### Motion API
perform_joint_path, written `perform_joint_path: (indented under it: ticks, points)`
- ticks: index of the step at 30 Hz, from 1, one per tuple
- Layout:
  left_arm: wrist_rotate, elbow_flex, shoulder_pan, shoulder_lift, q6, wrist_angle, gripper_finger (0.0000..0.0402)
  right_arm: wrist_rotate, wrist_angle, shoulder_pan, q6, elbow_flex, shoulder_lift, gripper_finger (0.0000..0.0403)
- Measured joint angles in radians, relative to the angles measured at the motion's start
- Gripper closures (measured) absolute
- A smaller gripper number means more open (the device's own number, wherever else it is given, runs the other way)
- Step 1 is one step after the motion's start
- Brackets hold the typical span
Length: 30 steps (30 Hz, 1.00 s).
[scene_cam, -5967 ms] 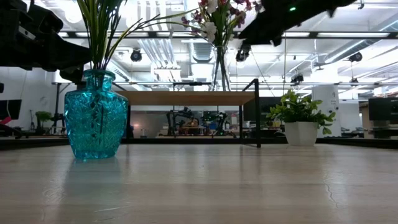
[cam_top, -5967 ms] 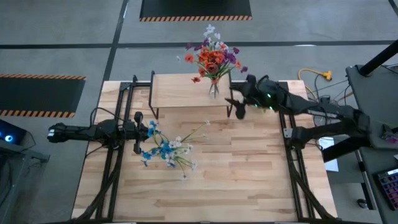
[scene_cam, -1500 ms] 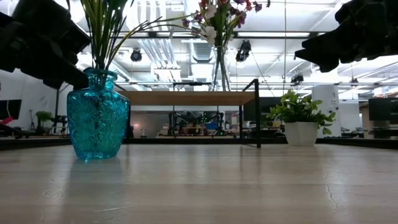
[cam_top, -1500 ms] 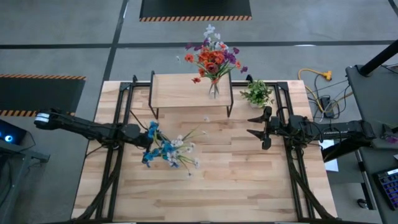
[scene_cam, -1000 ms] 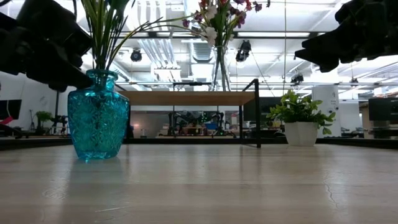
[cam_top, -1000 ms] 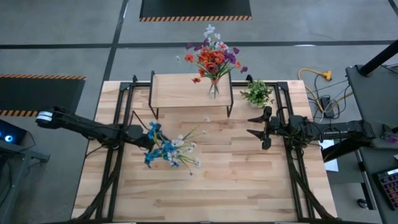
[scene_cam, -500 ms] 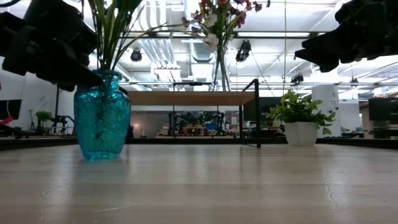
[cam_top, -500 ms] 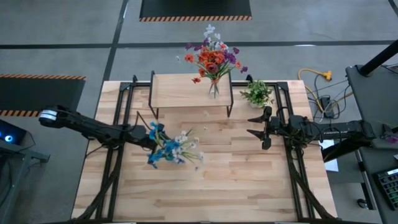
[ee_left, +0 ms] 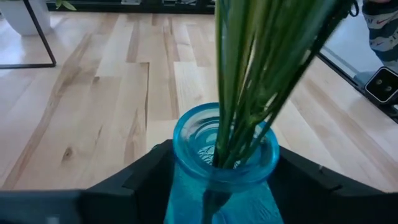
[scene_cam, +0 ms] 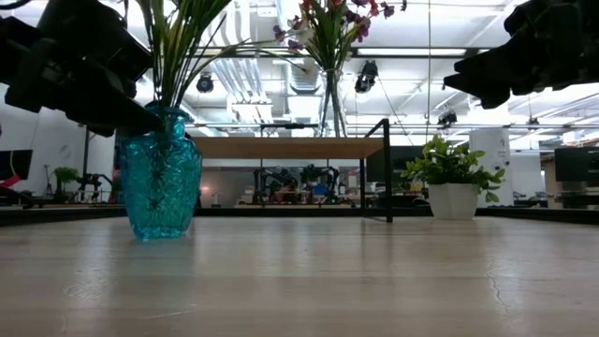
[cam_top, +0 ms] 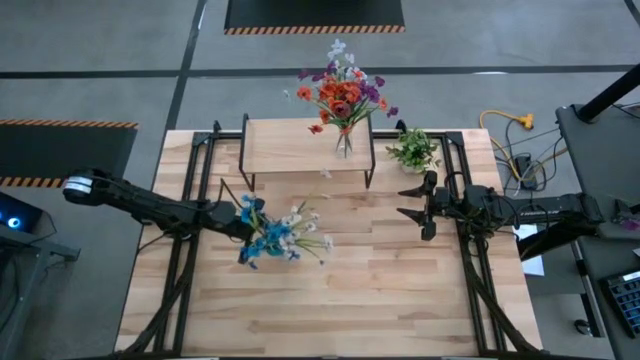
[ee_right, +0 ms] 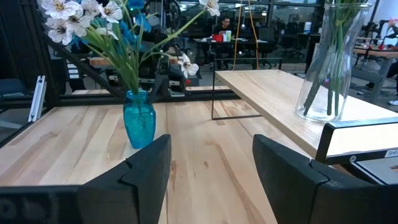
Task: Pick and place flowers into a vace then onto a shelf
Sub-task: Put the blue vase on the shelf
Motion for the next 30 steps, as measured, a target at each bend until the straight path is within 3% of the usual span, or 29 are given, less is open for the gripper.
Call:
perform_joint_path:
  ticks: [8,18,30]
  points:
    - [-0.004,0.001,0.001,-0.001,0.001,0.022,0.0252,0.000,0.000,0.000,0.000,0.000,0.000,0.0184]
    - [-0.007,0.001,0.001,-0.001,0.063,0.035,0.0251,0.000,0.000,0.000,0.000,0.000,0.000,0.0184]
    - [-0.048,0.020,0.000,-0.031,0.086,0.181,0.0250,0.000,0.000,0.000,0.005,0.000,0.000,0.0184]
